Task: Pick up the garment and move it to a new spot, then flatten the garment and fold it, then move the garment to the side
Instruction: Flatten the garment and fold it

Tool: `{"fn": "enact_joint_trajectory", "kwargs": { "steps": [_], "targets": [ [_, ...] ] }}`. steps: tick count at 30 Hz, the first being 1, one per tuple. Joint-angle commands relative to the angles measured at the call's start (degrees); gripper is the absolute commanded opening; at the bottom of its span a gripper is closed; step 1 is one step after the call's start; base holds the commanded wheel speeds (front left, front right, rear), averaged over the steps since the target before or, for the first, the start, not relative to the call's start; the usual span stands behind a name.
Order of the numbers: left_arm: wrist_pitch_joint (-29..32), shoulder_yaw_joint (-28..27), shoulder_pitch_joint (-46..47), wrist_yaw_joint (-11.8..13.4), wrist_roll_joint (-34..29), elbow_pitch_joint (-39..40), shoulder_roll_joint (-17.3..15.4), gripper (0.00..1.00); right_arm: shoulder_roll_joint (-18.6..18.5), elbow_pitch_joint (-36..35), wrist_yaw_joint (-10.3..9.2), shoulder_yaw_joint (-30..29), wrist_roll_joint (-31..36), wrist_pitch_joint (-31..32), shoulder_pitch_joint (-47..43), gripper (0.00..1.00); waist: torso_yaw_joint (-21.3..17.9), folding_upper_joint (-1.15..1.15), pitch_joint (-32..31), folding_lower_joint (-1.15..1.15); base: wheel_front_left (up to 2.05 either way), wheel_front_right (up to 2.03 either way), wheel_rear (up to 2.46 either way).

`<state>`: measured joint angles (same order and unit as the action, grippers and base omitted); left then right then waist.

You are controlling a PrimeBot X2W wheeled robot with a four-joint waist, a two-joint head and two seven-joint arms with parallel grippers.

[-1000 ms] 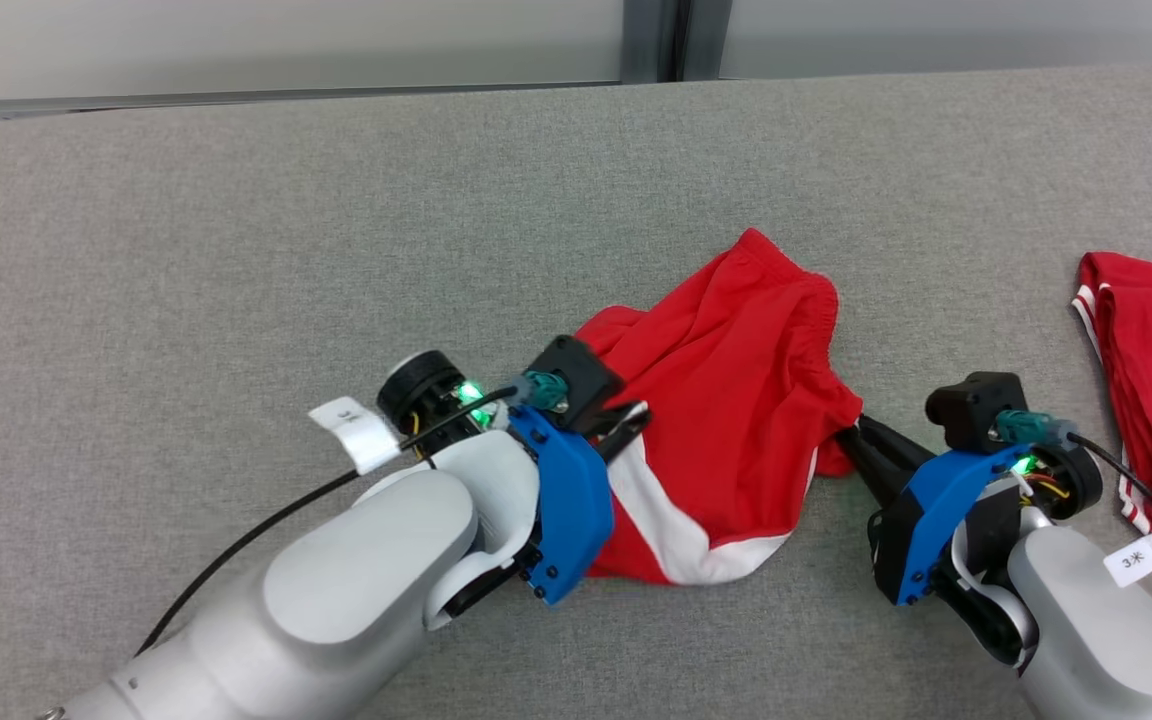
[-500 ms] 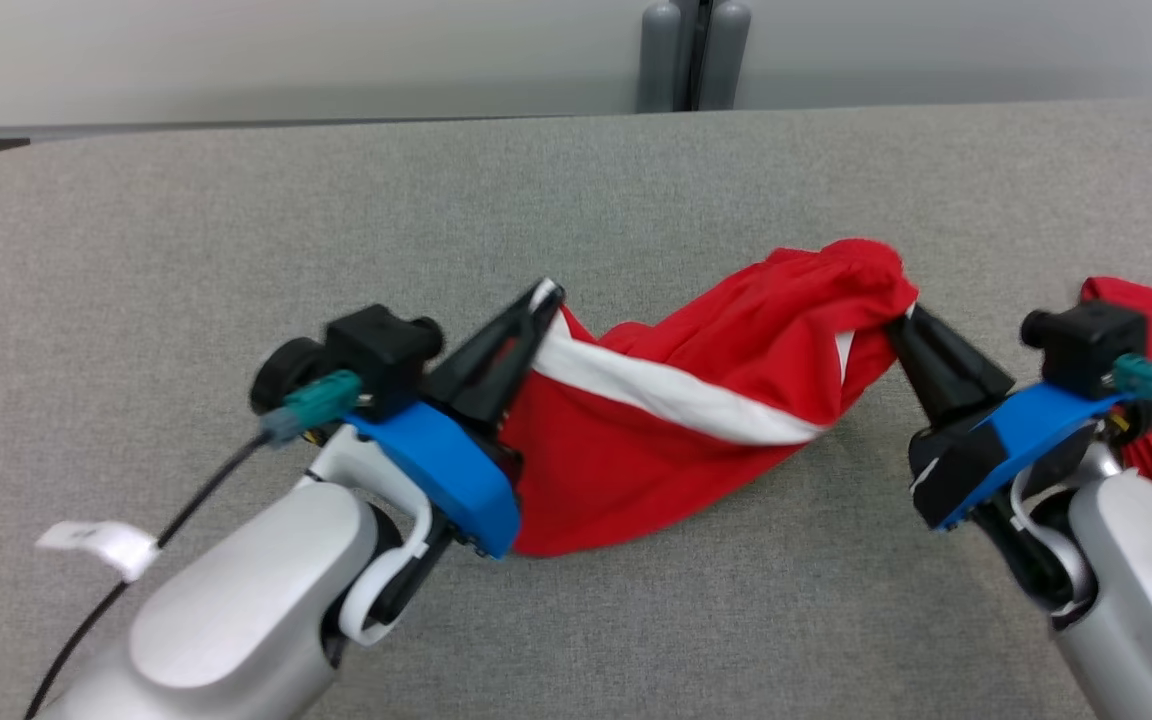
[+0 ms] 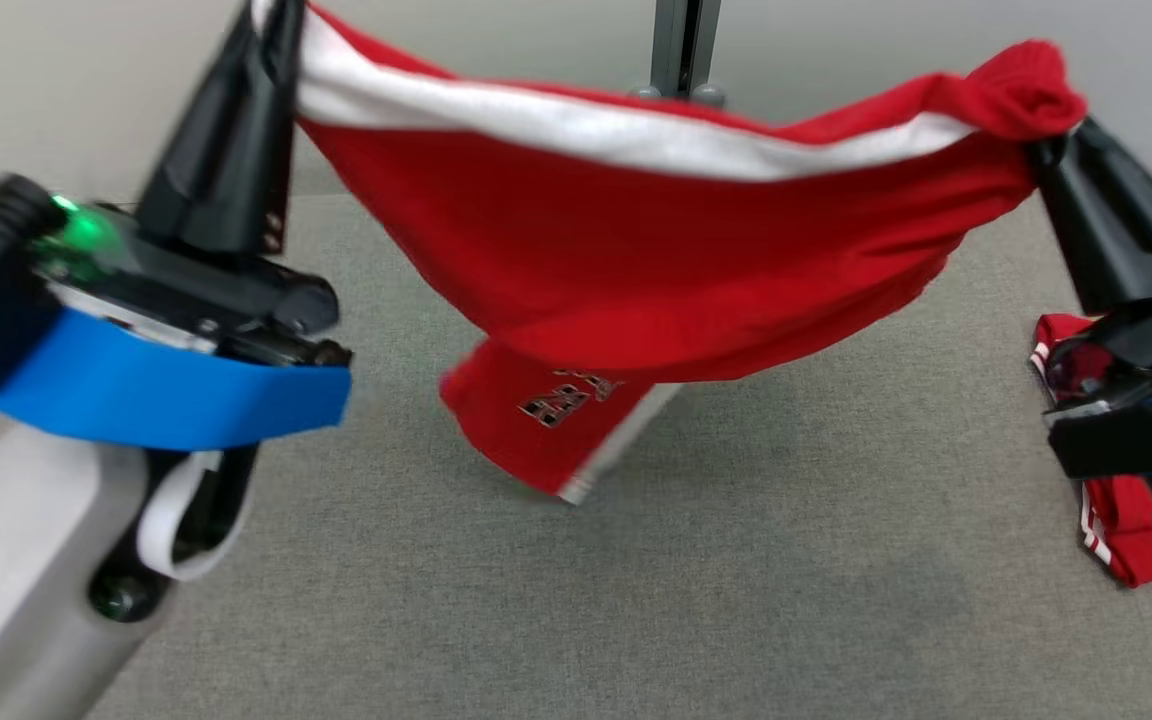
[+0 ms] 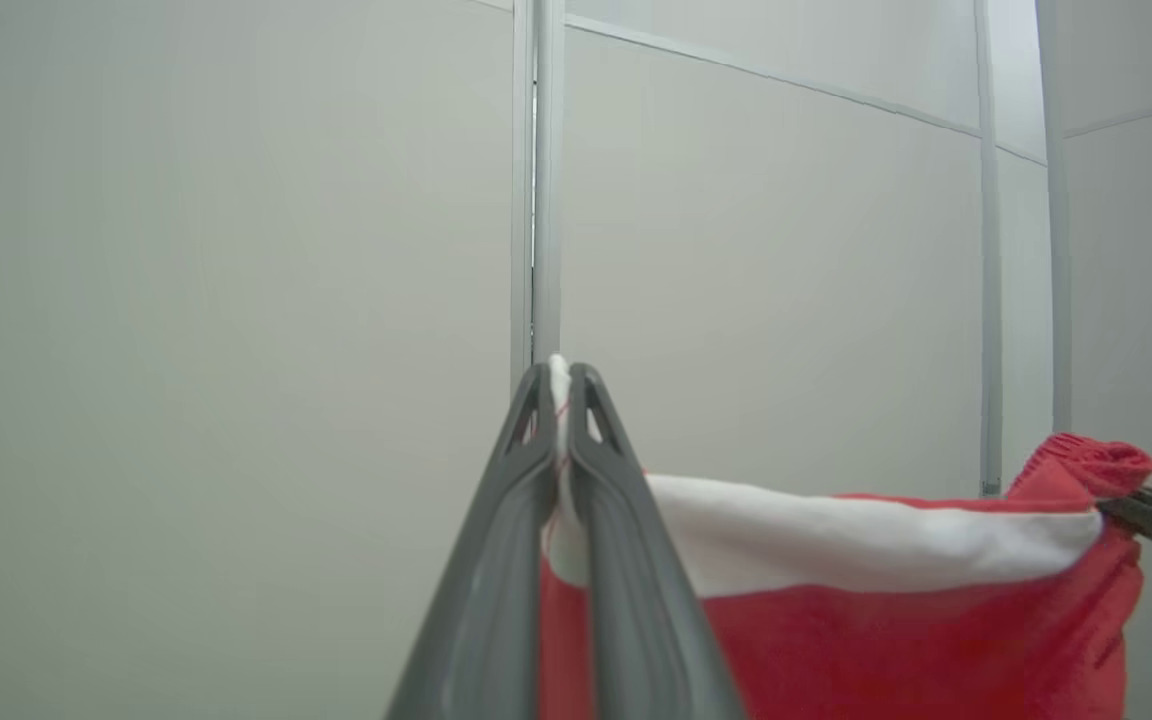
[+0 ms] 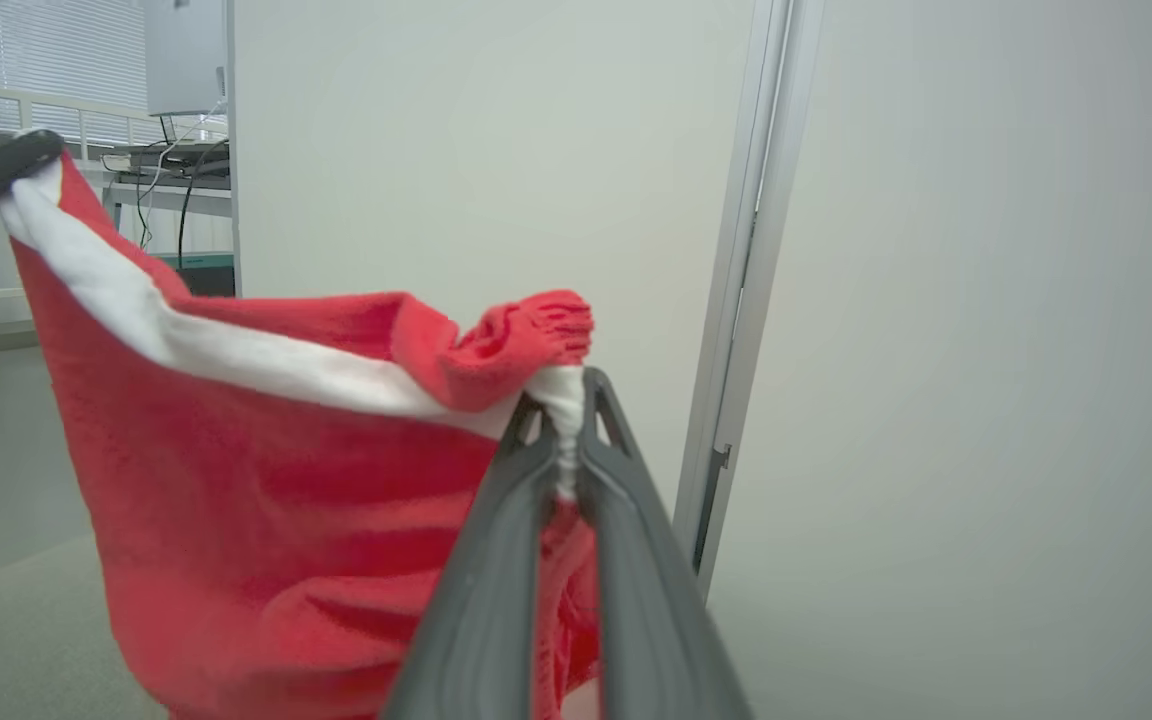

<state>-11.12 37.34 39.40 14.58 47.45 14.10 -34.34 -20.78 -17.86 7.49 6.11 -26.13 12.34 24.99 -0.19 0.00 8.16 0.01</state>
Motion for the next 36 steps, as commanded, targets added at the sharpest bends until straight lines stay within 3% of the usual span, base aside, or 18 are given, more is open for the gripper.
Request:
{"fn": "enact_joint_trajectory", "kwargs": {
  "steps": [1,5,8,15,20,26,30,36],
  "targets": [
    [0.7,-1.0,1.5,0.8,-0.5,1.8,-1.0,0.00,0.7,-2.3,0.01,-1.0,0.8,1.5,0.0,0.00,-0.1,0.00,-0.1,-0.01,0.00,0.00,0.00],
    [3.9,-3.0,4.6,1.8,0.6,6.5,-2.6,0.00,2.2,-8.0,0.01,-3.4,2.5,7.2,0.6,0.00,0.0,0.00,0.3,-0.01,0.00,0.00,0.00],
    [6.2,-3.3,6.6,1.7,1.4,6.8,-3.0,0.00,3.4,-8.3,0.01,-3.2,3.6,10.4,1.2,0.00,0.0,0.00,1.8,-0.01,0.00,0.00,0.00],
    [8.1,-3.5,13.1,-1.4,2.5,-3.9,-1.6,0.00,7.5,2.5,0.01,1.7,3.9,11.1,9.1,0.00,-1.1,0.00,7.8,-0.01,0.00,0.00,0.00],
    [6.4,-4.1,22.3,-4.2,0.2,-15.7,0.4,0.00,11.7,15.0,0.01,4.1,7.1,6.0,21.8,0.00,-2.5,0.00,11.5,-0.01,0.00,0.00,0.00],
    [1.2,-6.3,30.7,-5.4,-1.2,-25.5,4.2,0.00,15.8,28.0,0.01,2.8,13.7,-3.8,33.7,0.00,-2.9,0.00,14.4,-0.01,0.00,0.00,0.00],
    [-1.7,-7.2,28.2,-6.1,0.5,-28.7,7.1,0.00,16.7,36.0,0.01,4.4,18.3,-9.3,34.9,0.00,-2.1,0.00,16.5,-0.01,0.00,0.00,0.00],
    [-3.8,-7.5,17.8,-7.9,1.4,-30.3,11.5,0.00,17.2,46.7,0.01,6.5,20.6,-17.3,29.5,0.00,-0.3,0.00,18.9,-0.01,0.00,0.00,0.00]
  ]
}}
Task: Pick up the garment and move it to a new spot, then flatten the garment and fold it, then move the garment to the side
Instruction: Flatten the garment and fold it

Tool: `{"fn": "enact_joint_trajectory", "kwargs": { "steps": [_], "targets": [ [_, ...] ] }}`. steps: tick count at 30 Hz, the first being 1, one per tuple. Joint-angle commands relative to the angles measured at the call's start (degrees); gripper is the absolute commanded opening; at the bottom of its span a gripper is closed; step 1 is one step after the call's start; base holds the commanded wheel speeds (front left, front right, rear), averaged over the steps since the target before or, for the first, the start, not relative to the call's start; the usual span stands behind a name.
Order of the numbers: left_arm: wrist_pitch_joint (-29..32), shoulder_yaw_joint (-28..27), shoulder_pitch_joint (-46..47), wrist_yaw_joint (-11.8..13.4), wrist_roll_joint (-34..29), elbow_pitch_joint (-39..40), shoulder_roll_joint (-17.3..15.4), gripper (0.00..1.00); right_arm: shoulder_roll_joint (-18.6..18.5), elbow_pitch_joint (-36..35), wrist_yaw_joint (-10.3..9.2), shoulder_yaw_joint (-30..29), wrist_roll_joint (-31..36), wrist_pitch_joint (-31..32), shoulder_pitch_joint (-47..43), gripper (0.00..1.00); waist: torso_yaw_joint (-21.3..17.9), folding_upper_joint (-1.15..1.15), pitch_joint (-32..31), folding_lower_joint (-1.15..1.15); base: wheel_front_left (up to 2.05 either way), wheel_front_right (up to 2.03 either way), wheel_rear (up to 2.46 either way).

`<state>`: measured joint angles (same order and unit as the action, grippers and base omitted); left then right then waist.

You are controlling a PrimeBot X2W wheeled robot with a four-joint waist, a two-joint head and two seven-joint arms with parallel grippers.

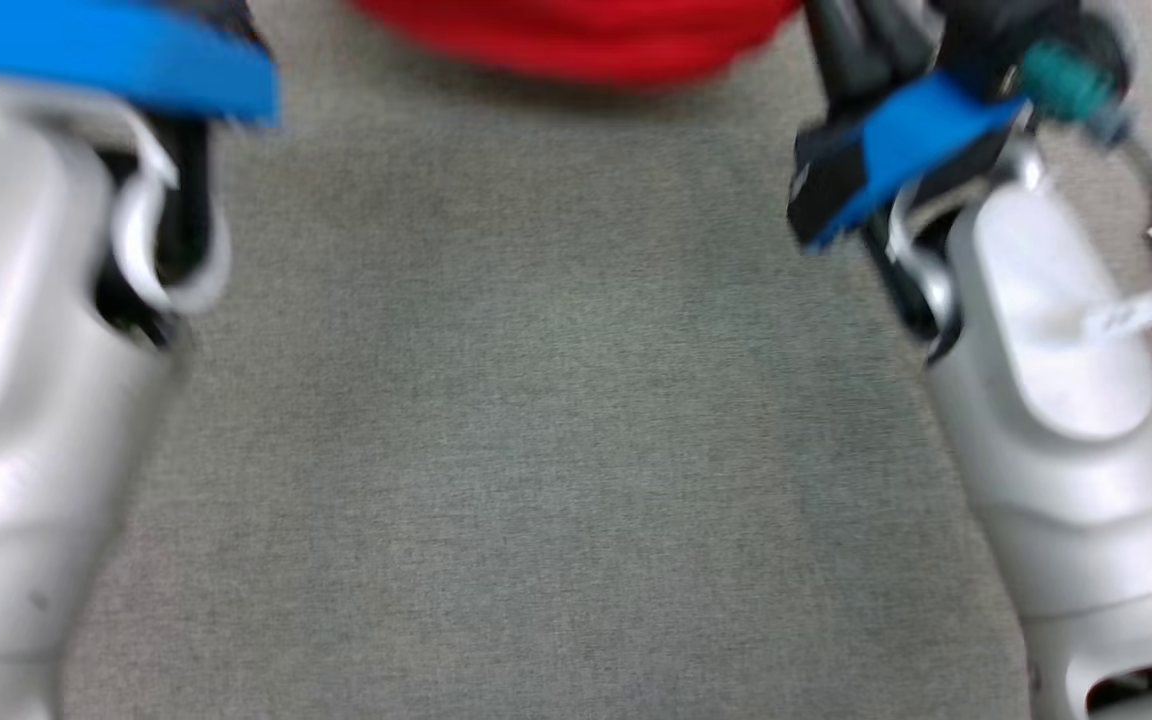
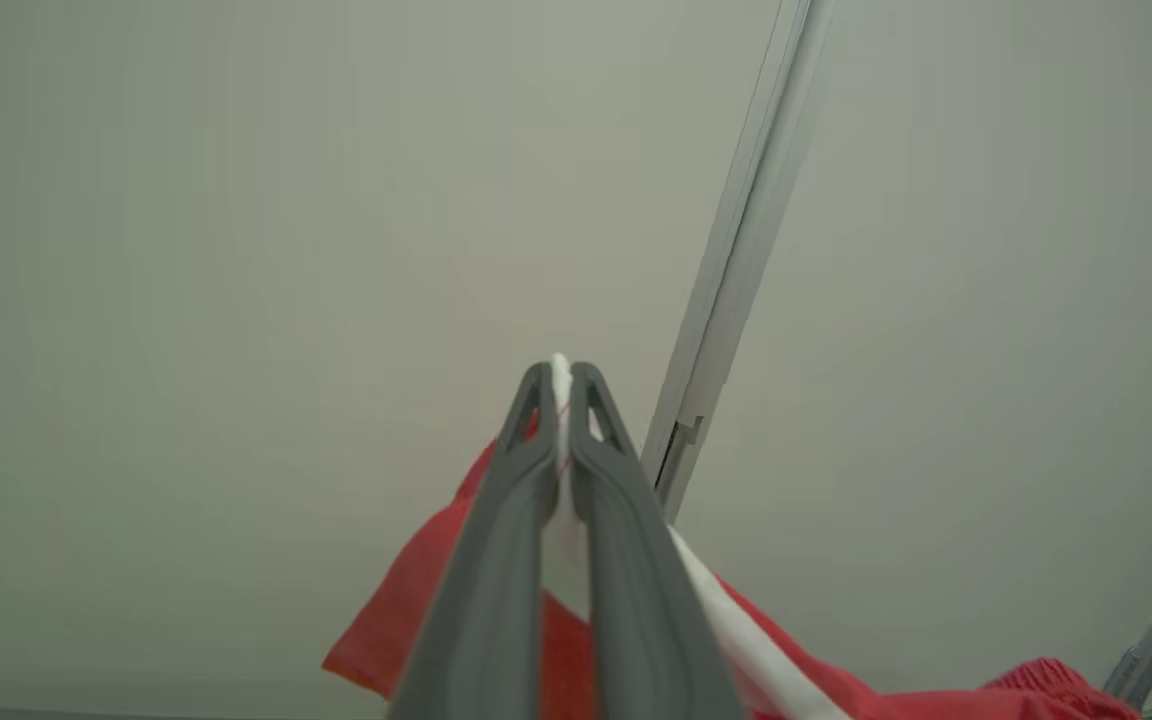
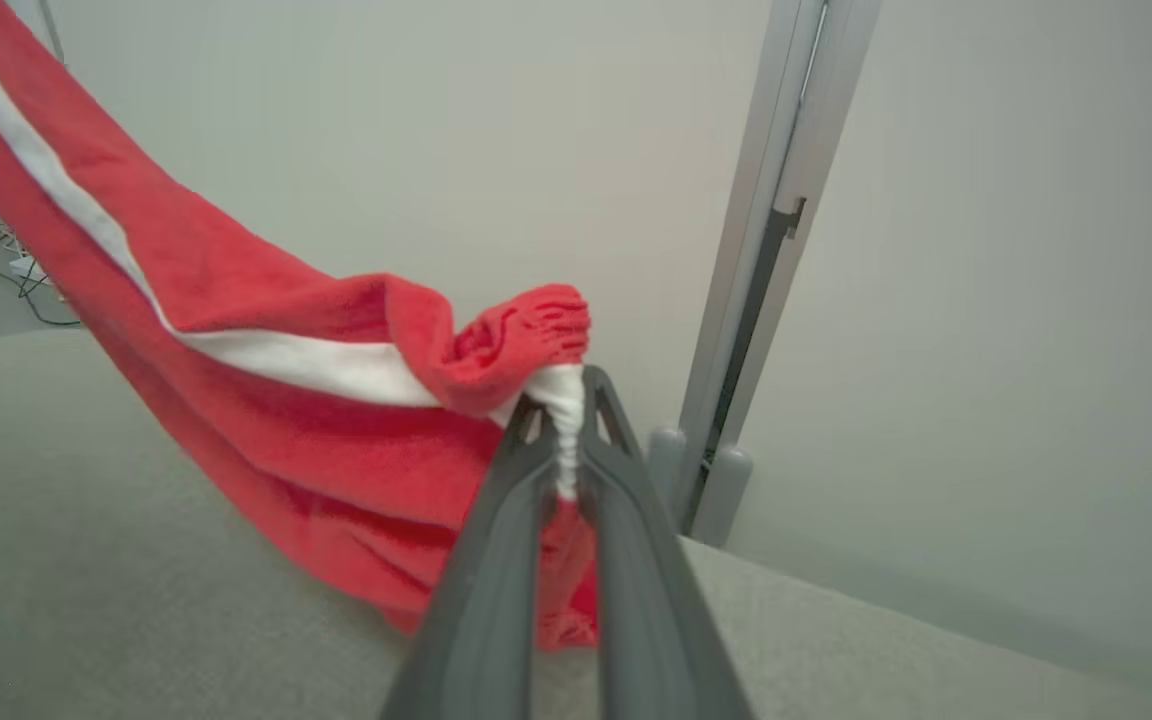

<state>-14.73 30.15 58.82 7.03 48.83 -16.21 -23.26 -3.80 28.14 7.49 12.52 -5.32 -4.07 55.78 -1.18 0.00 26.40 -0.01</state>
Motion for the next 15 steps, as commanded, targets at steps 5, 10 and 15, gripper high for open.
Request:
{"fn": "enact_joint_trajectory", "kwargs": {
  "steps": [5,10,15],
  "targets": [
    [-0.5,-6.0,-12.6,-1.5,-3.3,3.8,3.9,0.00,0.5,4.8,0.01,1.2,-1.2,-6.8,-7.5,0.00,1.2,0.00,1.3,0.01,0.00,0.00,0.00],
    [-0.5,-13.8,-24.2,-3.3,-8.8,9.9,7.9,0.00,0.6,2.7,0.01,1.1,-2.5,-10.0,-14.3,0.00,1.3,0.00,-0.1,0.01,0.00,0.00,0.00],
    [-0.5,-19.7,-34.8,-5.8,-13.7,15.4,12.9,0.00,0.3,-3.7,0.01,0.5,-3.5,-10.9,-22.3,0.00,1.8,0.00,-3.3,0.01,0.00,0.00,0.00]
  ]
}}
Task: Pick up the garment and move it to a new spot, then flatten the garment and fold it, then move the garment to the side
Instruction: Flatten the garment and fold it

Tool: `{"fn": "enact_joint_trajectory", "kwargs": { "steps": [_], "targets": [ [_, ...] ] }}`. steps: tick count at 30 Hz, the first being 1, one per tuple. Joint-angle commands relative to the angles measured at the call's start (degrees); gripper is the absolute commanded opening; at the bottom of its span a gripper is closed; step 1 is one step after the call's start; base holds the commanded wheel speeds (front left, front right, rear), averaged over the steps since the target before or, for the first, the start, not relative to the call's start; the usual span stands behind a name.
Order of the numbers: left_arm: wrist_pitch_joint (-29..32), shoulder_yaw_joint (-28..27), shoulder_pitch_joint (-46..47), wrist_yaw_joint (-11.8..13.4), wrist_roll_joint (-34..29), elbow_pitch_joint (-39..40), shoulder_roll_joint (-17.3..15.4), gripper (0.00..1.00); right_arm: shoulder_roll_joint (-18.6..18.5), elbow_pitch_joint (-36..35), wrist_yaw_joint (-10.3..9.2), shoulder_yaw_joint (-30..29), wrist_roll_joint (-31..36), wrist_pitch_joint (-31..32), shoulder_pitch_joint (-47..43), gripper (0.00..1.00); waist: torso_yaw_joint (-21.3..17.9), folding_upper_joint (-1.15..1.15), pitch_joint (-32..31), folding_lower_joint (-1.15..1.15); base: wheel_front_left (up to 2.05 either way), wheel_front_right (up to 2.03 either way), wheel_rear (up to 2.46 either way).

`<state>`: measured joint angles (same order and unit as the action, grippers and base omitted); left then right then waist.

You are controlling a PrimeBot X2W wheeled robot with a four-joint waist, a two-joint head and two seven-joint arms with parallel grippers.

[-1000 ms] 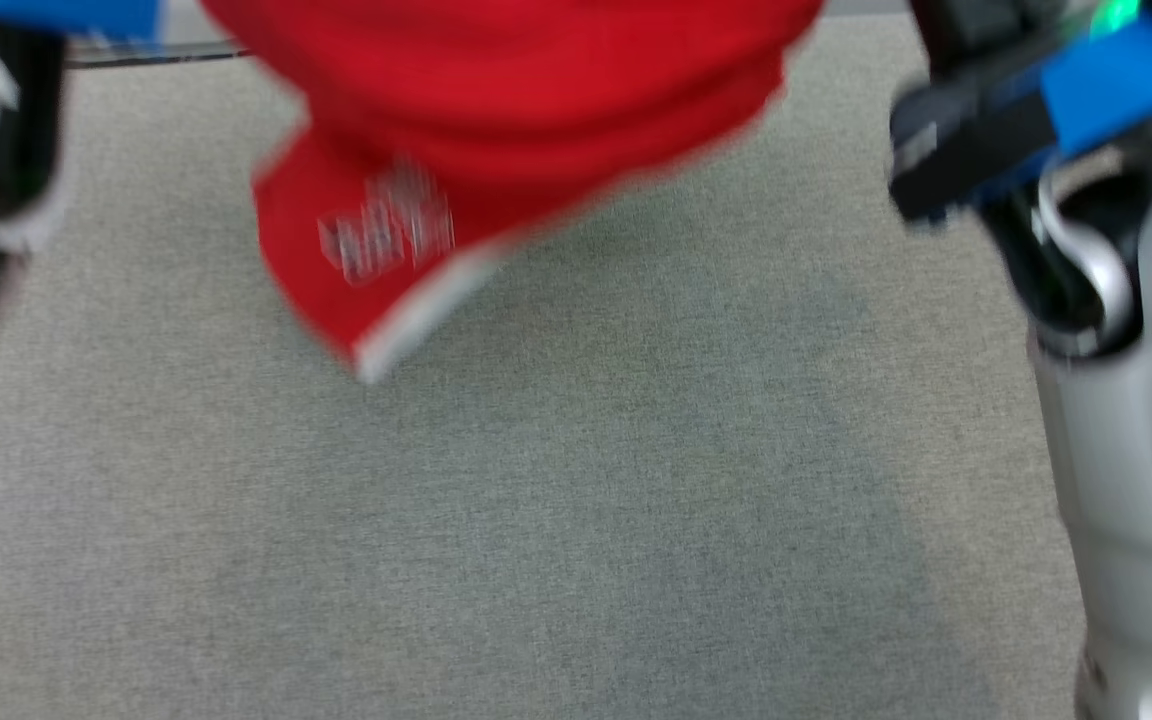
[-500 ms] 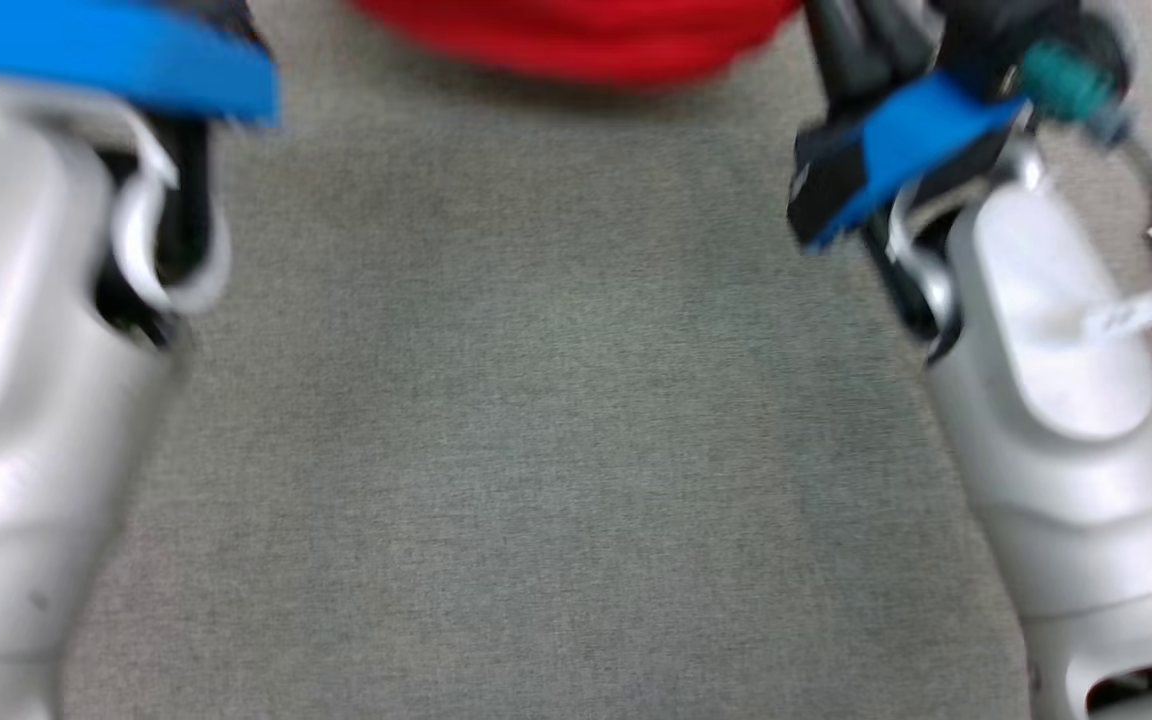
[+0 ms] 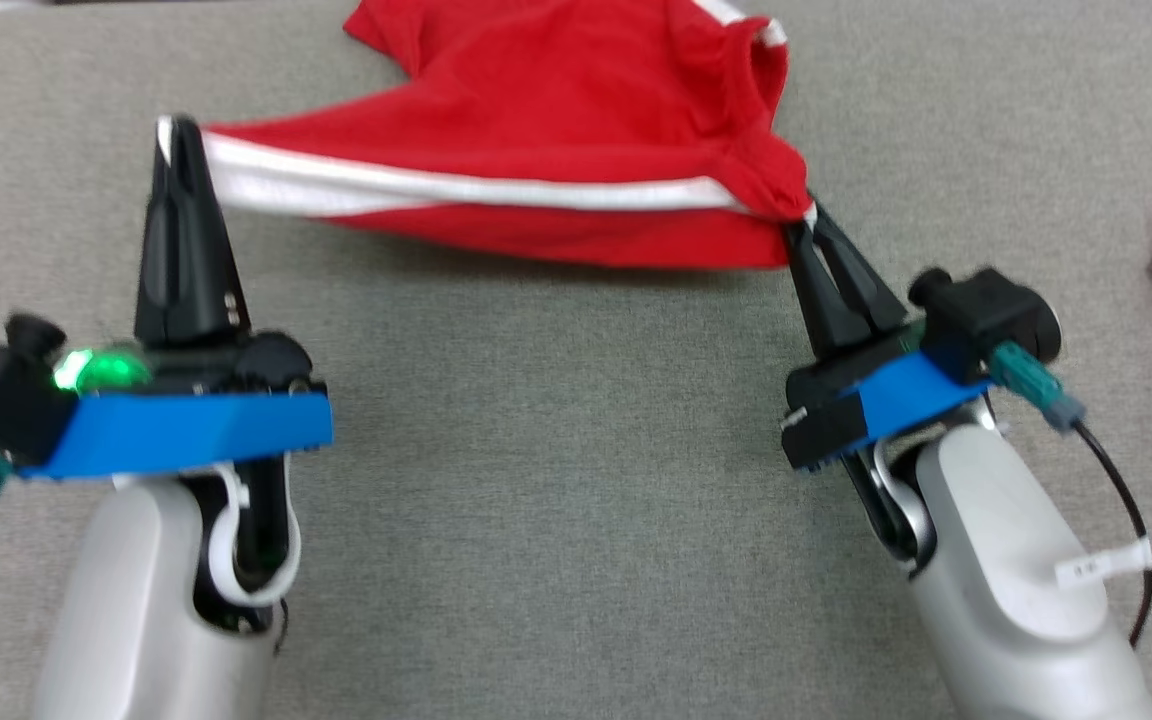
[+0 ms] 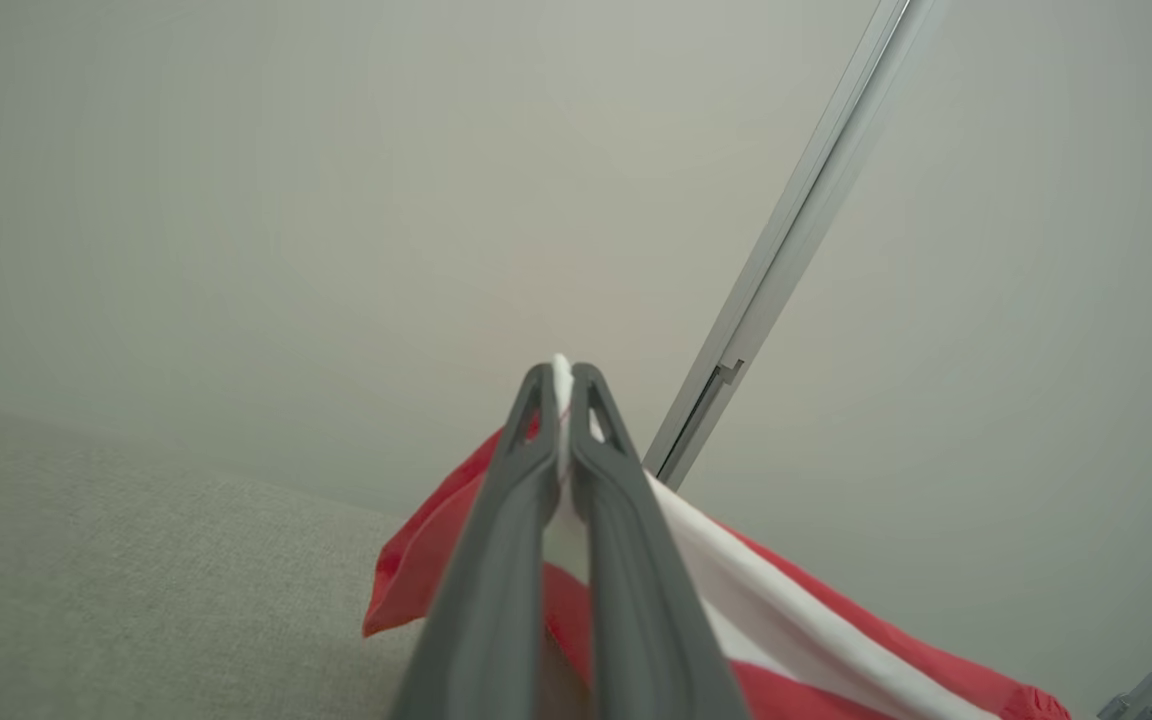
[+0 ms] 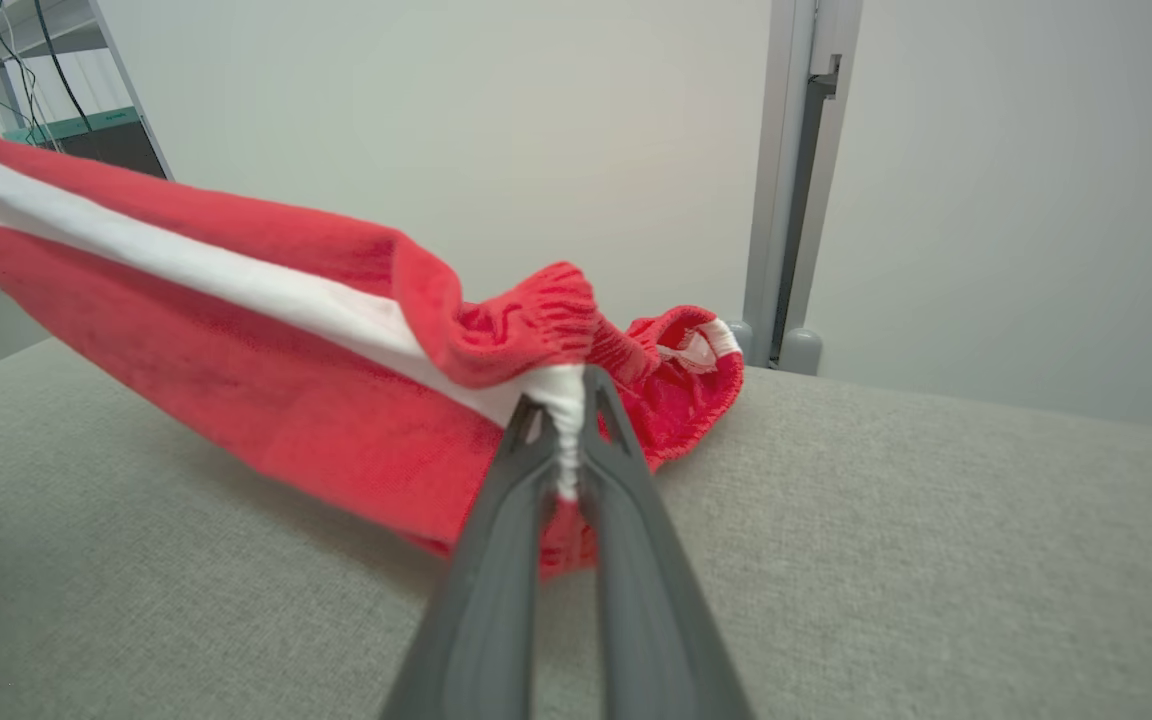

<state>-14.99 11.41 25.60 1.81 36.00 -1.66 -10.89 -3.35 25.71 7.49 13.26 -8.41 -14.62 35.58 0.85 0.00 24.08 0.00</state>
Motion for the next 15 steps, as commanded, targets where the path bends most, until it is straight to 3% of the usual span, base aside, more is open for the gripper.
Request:
{"fn": "enact_joint_trajectory", "kwargs": {
  "steps": [1,8,15],
  "targets": [
    [-0.3,-1.7,-3.6,-1.3,-1.6,1.7,1.6,0.00,-0.5,-2.7,0.01,-0.4,-0.7,-0.4,-3.9,0.00,0.0,0.00,-2.0,0.00,0.00,0.00,0.00],
    [-0.2,-2.3,-18.2,-4.3,-6.8,9.2,5.7,0.00,-1.8,-17.0,0.01,-1.6,-2.3,2.0,-19.6,0.00,0.5,0.00,-10.4,0.00,0.00,0.00,0.00],
    [3.4,-1.1,-29.9,-1.6,-9.8,21.9,2.9,0.00,-2.5,-34.8,0.01,-3.5,-2.2,10.3,-35.8,0.00,0.0,0.00,-14.3,0.00,0.00,0.00,0.00]
  ]
}}
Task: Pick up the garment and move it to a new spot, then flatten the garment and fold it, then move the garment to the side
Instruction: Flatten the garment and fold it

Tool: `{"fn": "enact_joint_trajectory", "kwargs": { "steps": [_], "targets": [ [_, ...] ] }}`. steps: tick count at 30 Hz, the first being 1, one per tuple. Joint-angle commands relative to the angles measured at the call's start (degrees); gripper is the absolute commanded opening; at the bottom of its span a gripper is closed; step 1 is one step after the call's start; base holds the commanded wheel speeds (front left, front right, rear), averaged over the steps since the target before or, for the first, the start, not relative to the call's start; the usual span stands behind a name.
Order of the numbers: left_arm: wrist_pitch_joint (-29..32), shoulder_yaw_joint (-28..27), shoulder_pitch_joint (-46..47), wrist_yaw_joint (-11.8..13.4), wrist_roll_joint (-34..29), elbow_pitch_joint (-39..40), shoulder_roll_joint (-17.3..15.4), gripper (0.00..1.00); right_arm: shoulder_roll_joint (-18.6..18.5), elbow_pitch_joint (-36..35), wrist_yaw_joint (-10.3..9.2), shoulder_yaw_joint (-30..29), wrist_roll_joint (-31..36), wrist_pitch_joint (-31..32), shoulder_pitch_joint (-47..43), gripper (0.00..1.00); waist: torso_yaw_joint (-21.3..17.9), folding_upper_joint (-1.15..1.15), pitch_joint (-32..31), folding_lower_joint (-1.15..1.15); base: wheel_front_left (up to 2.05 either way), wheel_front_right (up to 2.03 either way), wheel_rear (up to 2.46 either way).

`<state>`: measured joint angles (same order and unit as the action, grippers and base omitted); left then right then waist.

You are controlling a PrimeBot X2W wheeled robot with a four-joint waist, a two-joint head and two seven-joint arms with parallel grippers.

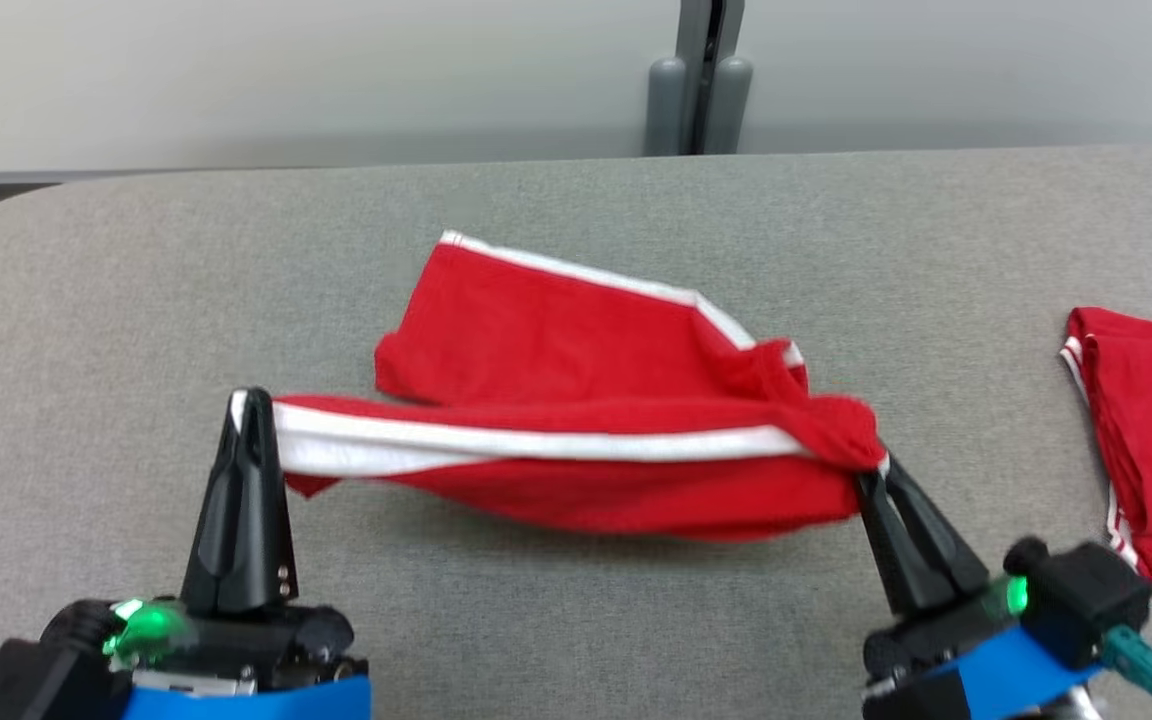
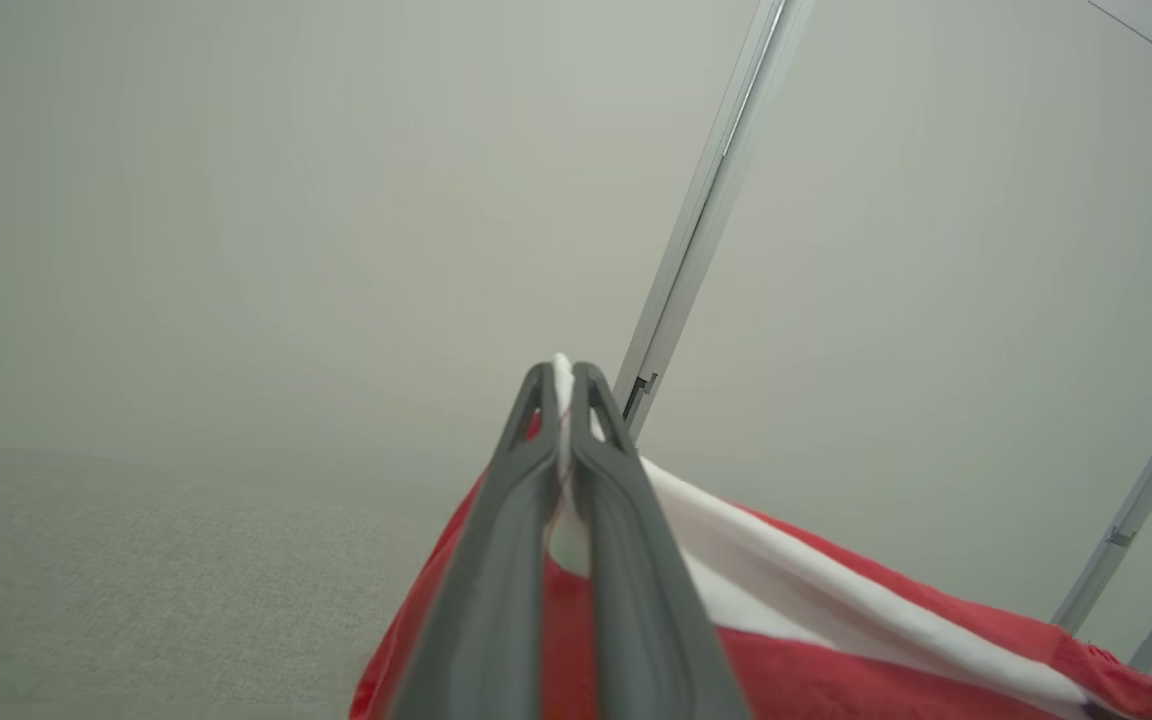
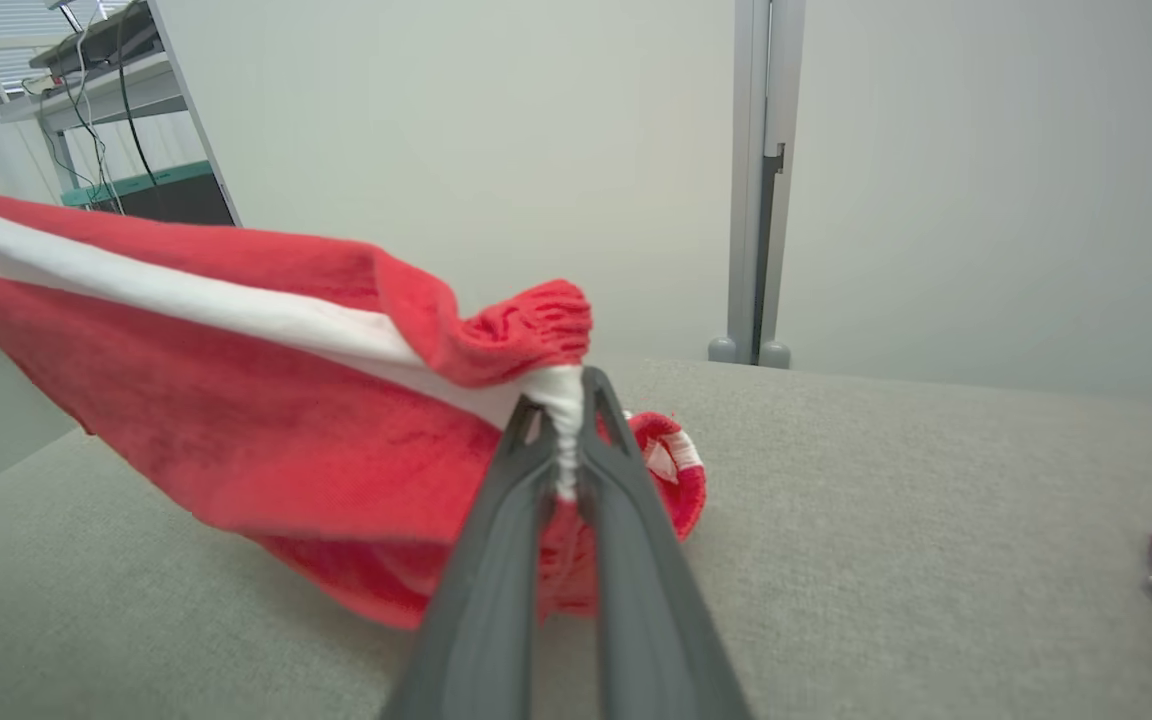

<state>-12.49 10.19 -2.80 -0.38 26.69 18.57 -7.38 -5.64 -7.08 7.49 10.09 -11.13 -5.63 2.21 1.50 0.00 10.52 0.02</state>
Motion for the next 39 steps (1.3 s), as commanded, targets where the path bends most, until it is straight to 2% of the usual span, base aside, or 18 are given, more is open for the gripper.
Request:
{"fn": "enact_joint_trajectory", "kwargs": {
  "steps": [1,3,6,9,14,22,24,31,39],
  "targets": [
    [2.0,0.1,-2.8,1.2,-0.9,3.1,-1.3,0.00,-0.4,-3.9,0.01,-0.3,0.8,2.6,-4.3,0.00,-0.9,0.00,-0.8,-0.02,0.00,0.00,0.00],
    [4.2,0.6,-4.7,1.8,-0.7,5.1,-1.6,0.00,0.0,-6.5,0.01,-0.1,0.1,4.9,-7.4,0.00,-1.1,0.00,-0.8,-0.02,0.00,0.00,0.00],
    [7.1,1.2,-5.9,2.1,-0.3,4.6,-2.4,0.00,0.2,-6.7,0.01,0.2,0.4,7.0,-9.3,0.00,-1.6,0.00,-0.3,-0.02,0.00,0.00,0.00],
    [7.8,1.3,-5.1,2.2,0.4,2.8,-2.1,0.00,0.9,-4.8,0.01,0.3,-1.0,7.6,-9.1,0.00,-1.9,0.00,0.2,-0.02,0.00,0.00,0.00],
    [7.6,0.8,-0.2,1.0,0.7,-5.6,-2.7,0.00,1.4,2.8,0.01,0.6,-0.5,7.0,-4.1,0.00,-2.4,0.00,2.3,-0.02,0.00,0.00,0.00],
    [8.1,2.2,16.9,-1.8,-1.9,-21.8,-4.1,0.00,2.6,14.9,0.01,0.0,-0.5,5.5,7.2,0.00,-3.0,0.00,7.1,-0.02,0.00,0.00,0.00],
    [8.4,2.8,22.1,-2.2,-2.4,-25.9,-3.5,0.00,2.7,16.9,0.01,-0.1,-0.6,4.9,10.0,0.00,-3.3,0.00,8.7,-0.02,0.00,0.00,0.00],
    [5.8,4.1,37.7,-3.0,-5.3,-40.7,-2.9,0.00,2.7,22.3,0.01,0.0,-2.3,2.4,18.4,0.00,-5.6,0.00,14.1,-0.02,0.00,0.00,0.00],
    [3.9,5.4,48.8,-2.4,-7.9,-54.6,-2.6,0.00,2.7,26.4,0.01,0.9,-4.1,-0.3,24.7,0.00,-7.7,0.00,17.9,-0.02,0.00,0.00,0.00]
  ]
}}
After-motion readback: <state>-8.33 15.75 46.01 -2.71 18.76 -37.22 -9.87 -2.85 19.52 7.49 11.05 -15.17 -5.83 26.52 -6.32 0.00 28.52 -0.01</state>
